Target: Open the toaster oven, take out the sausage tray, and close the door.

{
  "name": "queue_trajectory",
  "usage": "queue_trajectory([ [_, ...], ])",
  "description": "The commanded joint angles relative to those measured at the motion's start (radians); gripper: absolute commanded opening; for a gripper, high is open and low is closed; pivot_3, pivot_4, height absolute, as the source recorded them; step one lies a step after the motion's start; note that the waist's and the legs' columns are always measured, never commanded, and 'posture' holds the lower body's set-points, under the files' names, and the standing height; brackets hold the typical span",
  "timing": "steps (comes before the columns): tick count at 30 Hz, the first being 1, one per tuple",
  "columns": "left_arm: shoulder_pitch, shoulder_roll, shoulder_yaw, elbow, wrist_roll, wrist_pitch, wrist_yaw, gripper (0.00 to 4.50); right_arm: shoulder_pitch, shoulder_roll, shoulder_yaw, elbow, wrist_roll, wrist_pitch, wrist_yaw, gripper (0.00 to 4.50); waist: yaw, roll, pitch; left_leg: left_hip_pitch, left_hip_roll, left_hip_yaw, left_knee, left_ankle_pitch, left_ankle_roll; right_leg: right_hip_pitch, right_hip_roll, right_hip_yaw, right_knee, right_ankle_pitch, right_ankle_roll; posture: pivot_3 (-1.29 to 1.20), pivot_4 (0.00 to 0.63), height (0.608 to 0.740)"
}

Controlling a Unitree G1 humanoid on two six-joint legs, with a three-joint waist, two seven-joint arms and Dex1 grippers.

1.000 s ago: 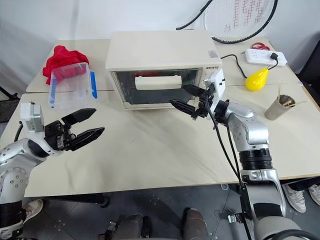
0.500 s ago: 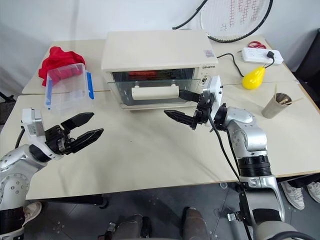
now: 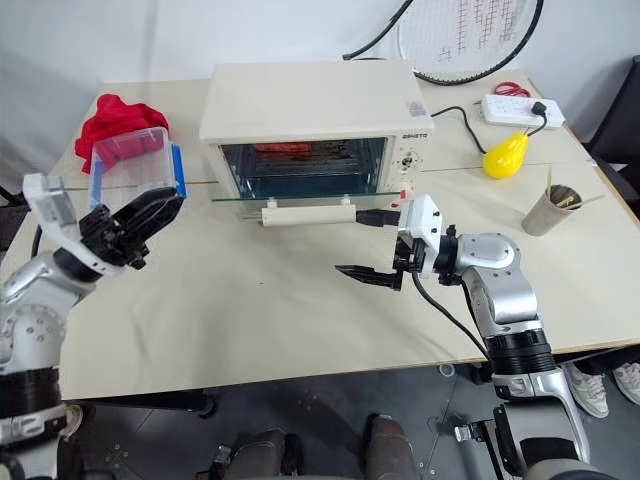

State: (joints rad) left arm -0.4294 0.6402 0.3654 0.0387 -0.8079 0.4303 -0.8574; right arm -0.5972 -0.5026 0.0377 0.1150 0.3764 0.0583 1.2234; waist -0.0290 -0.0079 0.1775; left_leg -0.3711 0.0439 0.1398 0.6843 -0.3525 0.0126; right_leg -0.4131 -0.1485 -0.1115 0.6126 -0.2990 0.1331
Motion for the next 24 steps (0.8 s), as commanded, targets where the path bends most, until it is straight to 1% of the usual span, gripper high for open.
queue_trajectory([
  [1, -0.093, -0.038, -0.056, 0.083, 0.082, -0.084, -0.024, 0.19, 0.004, 0.000, 0.003, -0.038, 0.005, -0.041, 0.013, 4.50, 0.000, 0.000, 0.000, 0.000, 0.000, 0.000, 0.000, 0.000, 0.000, 0.000, 0.000, 0.000, 0.000, 0.000, 0.000, 0.00, 0.150, 0.740],
  [2, -0.117, -0.052, -0.071, 0.110, 0.106, -0.107, -0.023, 0.03, 0.004, 0.000, 0.004, -0.036, 0.003, -0.045, 0.011, 4.50, 0.000, 0.000, 0.000, 0.000, 0.000, 0.000, 0.000, 0.000, 0.000, 0.000, 0.000, 0.000, 0.000, 0.000, 0.000, 0.00, 0.150, 0.740],
  [8, -0.242, -0.142, -0.146, 0.264, 0.220, -0.185, -0.009, 0.03, 0.010, 0.001, 0.002, -0.044, -0.003, -0.047, -0.008, 4.50, -0.001, 0.000, 0.000, 0.000, 0.000, 0.001, 0.000, 0.000, 0.000, 0.000, 0.000, -0.002, 0.000, 0.000, 0.000, 0.00, 0.150, 0.740],
  [13, -0.248, -0.167, -0.188, 0.288, 0.246, -0.188, -0.070, 0.03, 0.067, -0.020, -0.018, -0.087, -0.007, -0.038, -0.040, 4.50, 0.000, 0.000, 0.000, 0.000, 0.000, 0.001, 0.000, 0.000, 0.000, 0.000, 0.000, -0.003, 0.000, 0.000, 0.000, 0.00, 0.150, 0.740],
  [16, -0.225, -0.168, -0.237, 0.293, 0.285, -0.199, -0.117, 0.03, 0.168, -0.043, -0.057, -0.144, -0.011, -0.032, -0.094, 4.50, 0.005, -0.001, 0.000, 0.000, 0.000, 0.000, 0.000, 0.000, 0.000, 0.000, 0.000, -0.003, 0.000, 0.000, 0.000, 0.00, 0.150, 0.740],
  [18, -0.215, -0.174, -0.247, 0.290, 0.291, -0.200, -0.135, 0.03, 0.235, -0.059, -0.083, -0.189, -0.005, -0.022, -0.132, 4.50, 0.011, -0.001, 0.000, 0.000, 0.000, -0.001, 0.001, 0.000, 0.000, 0.001, -0.001, -0.004, 0.000, 0.000, 0.000, 0.00, 0.150, 0.740],
  [22, -0.182, -0.182, -0.283, 0.305, 0.345, -0.249, -0.167, 0.03, 0.452, -0.107, -0.197, -0.311, 0.005, 0.006, -0.217, 4.50, 0.030, -0.001, 0.000, -0.001, 0.000, -0.001, 0.003, 0.000, 0.000, 0.001, -0.001, -0.004, 0.001, 0.000, 0.000, 0.00, 0.150, 0.740],
  [24, -0.167, -0.187, -0.291, 0.309, 0.361, -0.269, -0.175, 0.03, 0.523, -0.122, -0.238, -0.350, 0.010, 0.014, -0.241, 4.50, 0.031, -0.001, 0.000, -0.001, 0.000, -0.001, 0.004, 0.000, 0.000, 0.002, -0.001, -0.004, 0.001, 0.000, 0.000, 0.00, 0.150, 0.740],
])
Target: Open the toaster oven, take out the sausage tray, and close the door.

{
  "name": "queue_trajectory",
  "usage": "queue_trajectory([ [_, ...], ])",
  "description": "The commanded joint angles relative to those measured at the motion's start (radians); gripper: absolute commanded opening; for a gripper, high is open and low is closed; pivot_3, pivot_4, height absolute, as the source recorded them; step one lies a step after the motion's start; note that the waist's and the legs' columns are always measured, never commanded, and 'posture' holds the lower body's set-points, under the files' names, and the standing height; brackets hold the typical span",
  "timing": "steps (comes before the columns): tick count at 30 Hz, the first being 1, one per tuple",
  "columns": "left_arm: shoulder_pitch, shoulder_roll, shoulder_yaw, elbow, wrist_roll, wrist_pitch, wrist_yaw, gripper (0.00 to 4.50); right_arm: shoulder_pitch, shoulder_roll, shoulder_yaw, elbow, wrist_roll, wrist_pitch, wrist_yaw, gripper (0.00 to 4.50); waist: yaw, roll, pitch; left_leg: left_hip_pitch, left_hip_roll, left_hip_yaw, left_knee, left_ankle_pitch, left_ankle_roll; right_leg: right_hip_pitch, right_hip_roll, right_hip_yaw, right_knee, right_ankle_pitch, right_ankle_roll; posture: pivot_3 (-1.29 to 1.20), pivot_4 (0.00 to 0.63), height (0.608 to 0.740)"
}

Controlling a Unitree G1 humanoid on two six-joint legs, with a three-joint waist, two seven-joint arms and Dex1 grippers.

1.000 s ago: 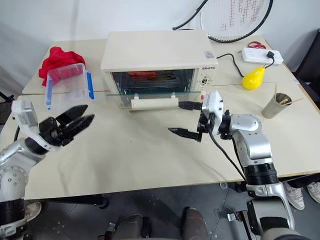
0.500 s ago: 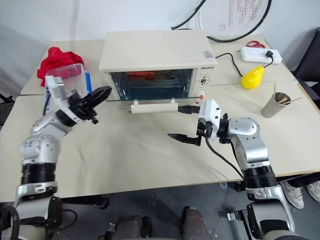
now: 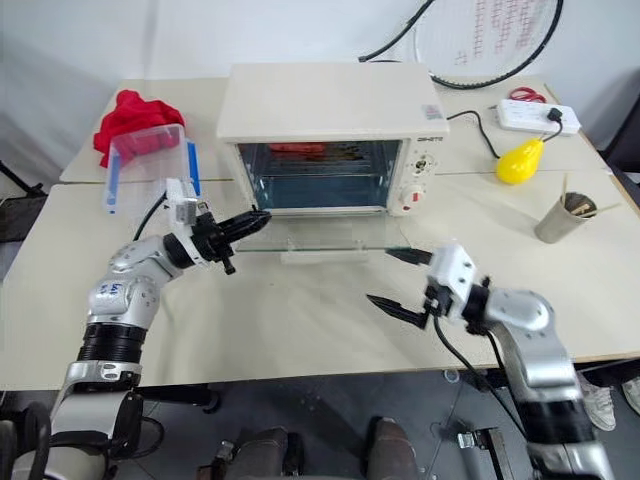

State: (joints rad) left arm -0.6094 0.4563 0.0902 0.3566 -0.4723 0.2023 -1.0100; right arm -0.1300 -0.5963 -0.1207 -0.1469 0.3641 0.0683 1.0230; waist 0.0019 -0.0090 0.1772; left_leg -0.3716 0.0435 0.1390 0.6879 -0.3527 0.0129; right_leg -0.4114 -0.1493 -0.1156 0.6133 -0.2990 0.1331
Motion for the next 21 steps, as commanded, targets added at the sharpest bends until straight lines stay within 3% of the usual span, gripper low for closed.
queue_trajectory([
  [1, 0.021, -0.007, -0.017, -0.009, 0.029, -0.047, -0.026, 0.03, 0.085, -0.034, -0.096, -0.105, 0.026, 0.005, -0.050, 4.50, 0.000, 0.000, 0.000, 0.000, 0.000, 0.000, 0.001, 0.000, 0.000, 0.000, 0.000, 0.000, 0.001, 0.000, 0.000, 0.00, 0.150, 0.740],
  [6, 0.102, -0.050, -0.059, -0.013, 0.080, -0.123, -0.026, 0.03, 0.176, -0.071, -0.209, -0.184, 0.002, 0.019, -0.139, 4.50, -0.003, 0.000, 0.000, 0.001, 0.000, 0.001, 0.003, 0.000, 0.000, 0.000, 0.000, 0.002, 0.004, 0.000, 0.000, 0.00, 0.150, 0.740],
  [15, 0.166, -0.075, -0.032, -0.025, 0.092, -0.201, 0.014, 0.03, -0.100, -0.077, -0.060, -0.203, -0.069, 0.144, -0.275, 4.50, 0.001, 0.000, 0.000, 0.001, 0.002, 0.000, 0.006, -0.001, 0.001, 0.000, 0.000, 0.002, 0.006, 0.001, -0.002, 0.00, 0.150, 0.740],
  [18, 0.234, -0.079, 0.067, -0.148, -0.018, -0.183, 0.042, 0.60, -0.294, -0.004, 0.130, -0.137, -0.184, 0.155, -0.306, 4.50, -0.023, 0.000, 0.000, 0.001, 0.003, 0.002, 0.007, -0.002, 0.001, -0.001, 0.000, 0.003, 0.006, 0.001, -0.002, 0.00, 0.150, 0.740],
  [21, 0.298, -0.048, 0.113, -0.271, -0.063, -0.130, 0.067, 1.52, -0.391, 0.061, 0.247, -0.044, -0.316, 0.092, -0.357, 4.50, -0.031, 0.000, 0.000, 0.000, 0.004, 0.001, 0.007, -0.002, 0.001, -0.002, 0.000, 0.002, 0.008, 0.000, -0.003, 0.00, 0.150, 0.740],
])
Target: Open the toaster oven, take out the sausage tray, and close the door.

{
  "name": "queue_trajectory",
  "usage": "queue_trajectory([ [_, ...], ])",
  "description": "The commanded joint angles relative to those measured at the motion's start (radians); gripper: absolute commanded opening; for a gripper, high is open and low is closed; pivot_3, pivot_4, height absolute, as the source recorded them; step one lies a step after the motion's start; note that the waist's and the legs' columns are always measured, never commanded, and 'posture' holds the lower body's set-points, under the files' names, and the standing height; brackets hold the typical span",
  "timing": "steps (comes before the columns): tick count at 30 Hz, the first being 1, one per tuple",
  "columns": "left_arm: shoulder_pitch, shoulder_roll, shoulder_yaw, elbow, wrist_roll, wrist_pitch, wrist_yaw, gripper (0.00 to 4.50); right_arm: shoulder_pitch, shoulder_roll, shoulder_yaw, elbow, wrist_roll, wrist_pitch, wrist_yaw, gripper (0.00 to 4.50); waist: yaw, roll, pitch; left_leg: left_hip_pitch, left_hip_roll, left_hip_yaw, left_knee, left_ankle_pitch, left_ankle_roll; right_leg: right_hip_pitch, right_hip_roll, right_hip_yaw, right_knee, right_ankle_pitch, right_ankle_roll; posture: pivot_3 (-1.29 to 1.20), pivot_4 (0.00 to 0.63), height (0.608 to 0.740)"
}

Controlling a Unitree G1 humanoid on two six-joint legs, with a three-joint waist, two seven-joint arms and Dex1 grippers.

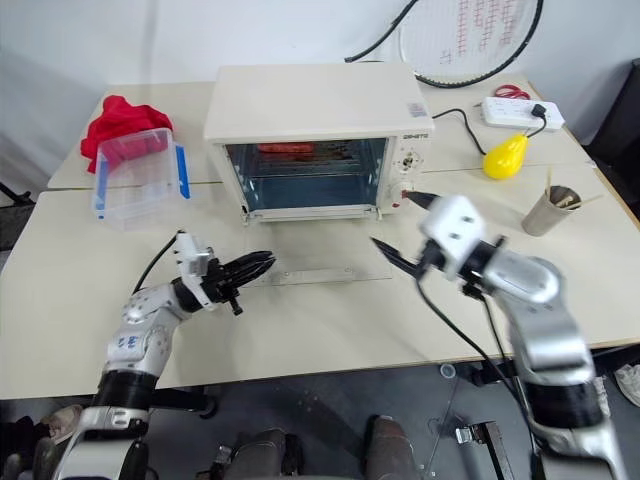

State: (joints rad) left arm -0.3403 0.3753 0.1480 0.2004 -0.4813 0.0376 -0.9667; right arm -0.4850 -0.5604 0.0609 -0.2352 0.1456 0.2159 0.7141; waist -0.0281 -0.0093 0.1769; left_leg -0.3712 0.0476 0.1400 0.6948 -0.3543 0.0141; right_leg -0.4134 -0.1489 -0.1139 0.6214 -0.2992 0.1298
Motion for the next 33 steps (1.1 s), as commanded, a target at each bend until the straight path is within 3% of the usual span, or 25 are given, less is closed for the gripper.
queue_trajectory([
  [1, 0.054, 0.046, 0.078, -0.167, -0.078, 0.065, 0.043, 1.86, -0.074, 0.057, 0.093, 0.094, -0.151, -0.082, -0.098, 4.50, 0.000, 0.000, 0.000, 0.000, 0.000, 0.000, -0.001, 0.000, 0.000, 0.000, 0.000, 0.000, 0.000, 0.000, 0.000, 0.00, 0.150, 0.740],
  [9, 0.222, 0.096, 0.197, -0.405, -0.171, 0.169, 0.151, 4.34, -0.323, 0.171, 0.269, 0.503, -0.512, -0.329, -0.381, 4.50, -0.003, 0.000, 0.000, -0.001, -0.001, -0.002, -0.001, -0.001, -0.001, 0.000, -0.002, -0.002, 0.000, 0.000, 0.000, 0.00, 0.150, 0.740],
  [10, 0.238, 0.098, 0.205, -0.422, -0.173, 0.171, 0.160, 4.49, -0.363, 0.188, 0.289, 0.568, -0.546, -0.345, -0.413, 4.50, -0.002, 0.000, 0.000, -0.001, -0.001, -0.002, -0.001, -0.001, -0.001, 0.000, -0.002, -0.002, 0.000, 0.000, 0.000, 0.00, 0.150, 0.740],
  [14, 0.259, 0.092, 0.225, -0.452, -0.193, 0.183, 0.190, 4.49, -0.479, 0.246, 0.313, 0.757, -0.640, -0.387, -0.567, 4.50, -0.012, 0.000, 0.000, 0.000, 0.000, -0.002, -0.001, -0.001, -0.001, 0.000, -0.002, -0.002, 0.000, 0.000, -0.001, 0.00, 0.150, 0.740],
  [26, 0.256, 0.102, 0.216, -0.467, -0.206, 0.188, 0.185, 4.49, -0.724, 0.391, 0.392, 1.248, -0.725, -0.438, -0.662, 4.50, -0.045, 0.000, 0.000, -0.001, 0.000, -0.003, -0.004, -0.001, -0.002, 0.000, -0.001, -0.004, 0.001, -0.001, -0.002, 0.00, 0.150, 0.740],
  [30, 0.251, 0.105, 0.216, -0.463, -0.212, 0.192, 0.185, 4.50, -0.757, 0.400, 0.392, 1.310, -0.732, -0.456, -0.699, 3.59, -0.054, 0.000, 0.000, -0.001, 0.000, -0.006, -0.005, -0.001, -0.002, 0.000, -0.001, -0.004, 0.001, -0.001, -0.002, 0.00, 0.150, 0.740],
  [33, 0.232, 0.102, 0.212, -0.447, -0.214, 0.192, 0.186, 4.50, -0.768, 0.401, 0.396, 1.324, -0.737, -0.474, -0.710, 2.51, -0.058, 0.001, 0.000, 0.000, 0.000, -0.010, -0.005, -0.001, -0.002, 0.000, -0.001, -0.005, 0.001, -0.001, -0.002, 0.00, 0.150, 0.740],
])
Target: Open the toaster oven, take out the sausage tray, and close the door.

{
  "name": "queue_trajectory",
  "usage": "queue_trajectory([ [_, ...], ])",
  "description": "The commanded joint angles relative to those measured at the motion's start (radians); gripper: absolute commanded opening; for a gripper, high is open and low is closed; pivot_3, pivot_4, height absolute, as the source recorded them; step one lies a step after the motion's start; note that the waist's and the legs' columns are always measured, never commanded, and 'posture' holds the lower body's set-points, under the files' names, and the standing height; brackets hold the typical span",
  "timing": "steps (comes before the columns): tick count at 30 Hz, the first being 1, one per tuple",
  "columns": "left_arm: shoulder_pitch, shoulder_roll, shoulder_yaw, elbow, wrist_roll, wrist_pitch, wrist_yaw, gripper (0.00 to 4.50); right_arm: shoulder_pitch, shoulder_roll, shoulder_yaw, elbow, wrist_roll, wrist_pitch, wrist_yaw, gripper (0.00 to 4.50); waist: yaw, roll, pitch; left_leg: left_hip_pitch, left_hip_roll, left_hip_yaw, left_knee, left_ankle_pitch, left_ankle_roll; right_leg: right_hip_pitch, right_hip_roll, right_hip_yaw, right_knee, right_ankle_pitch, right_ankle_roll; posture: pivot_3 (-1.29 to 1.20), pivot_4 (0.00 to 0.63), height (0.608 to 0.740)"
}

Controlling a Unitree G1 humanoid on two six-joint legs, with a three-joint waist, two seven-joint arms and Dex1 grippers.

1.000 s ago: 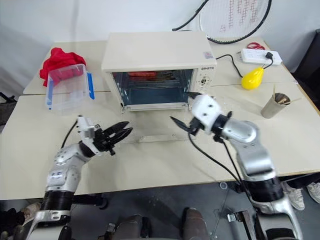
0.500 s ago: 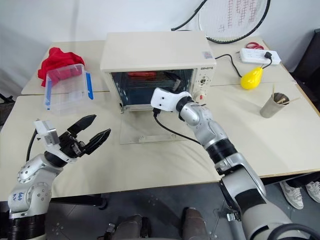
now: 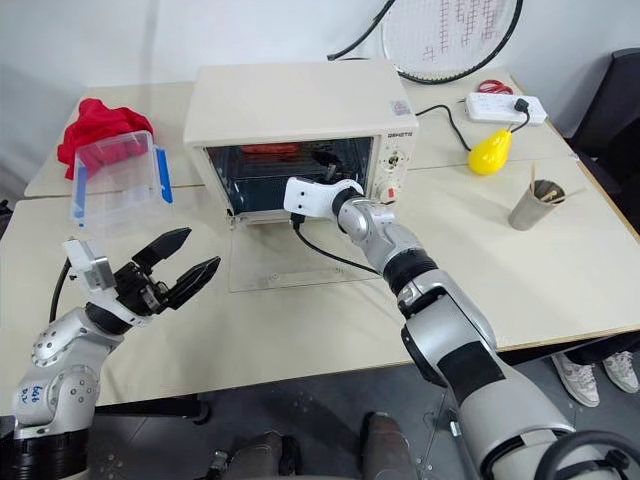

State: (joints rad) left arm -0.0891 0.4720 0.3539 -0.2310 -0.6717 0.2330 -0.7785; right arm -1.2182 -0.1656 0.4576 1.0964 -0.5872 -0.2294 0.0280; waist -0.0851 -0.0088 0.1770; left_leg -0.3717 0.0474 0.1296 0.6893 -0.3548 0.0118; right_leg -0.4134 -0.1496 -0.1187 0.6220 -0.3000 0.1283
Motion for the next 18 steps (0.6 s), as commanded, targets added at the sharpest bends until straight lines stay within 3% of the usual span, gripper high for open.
queue_trajectory([
  [1, -0.027, 0.005, 0.003, -0.008, -0.023, -0.003, -0.005, 4.50, -0.037, 0.005, -0.001, -0.006, -0.005, -0.034, -0.026, 2.19, -0.001, 0.000, 0.000, 0.000, 0.000, -0.001, 0.000, 0.000, 0.000, 0.000, 0.000, 0.000, 0.000, 0.000, 0.000, 0.00, 0.150, 0.740],
  [7, -0.113, 0.011, -0.028, 0.074, -0.005, -0.008, -0.044, 4.50, -0.047, -0.003, -0.001, -0.005, -0.015, -0.049, -0.031, 0.12, -0.001, 0.000, 0.000, 0.000, 0.000, -0.003, 0.000, 0.000, 0.000, 0.000, 0.000, 0.000, 0.000, 0.000, 0.000, 0.00, 0.150, 0.740],
  [18, -0.390, -0.003, -0.081, 0.302, 0.032, -0.023, -0.070, 4.50, -0.057, -0.034, -0.013, -0.068, -0.019, -0.086, -0.010, 0.02, -0.003, 0.000, 0.000, -0.002, 0.000, -0.006, -0.001, 0.001, -0.001, 0.000, 0.000, -0.004, 0.000, 0.000, 0.000, 0.00, 0.150, 0.740],
])
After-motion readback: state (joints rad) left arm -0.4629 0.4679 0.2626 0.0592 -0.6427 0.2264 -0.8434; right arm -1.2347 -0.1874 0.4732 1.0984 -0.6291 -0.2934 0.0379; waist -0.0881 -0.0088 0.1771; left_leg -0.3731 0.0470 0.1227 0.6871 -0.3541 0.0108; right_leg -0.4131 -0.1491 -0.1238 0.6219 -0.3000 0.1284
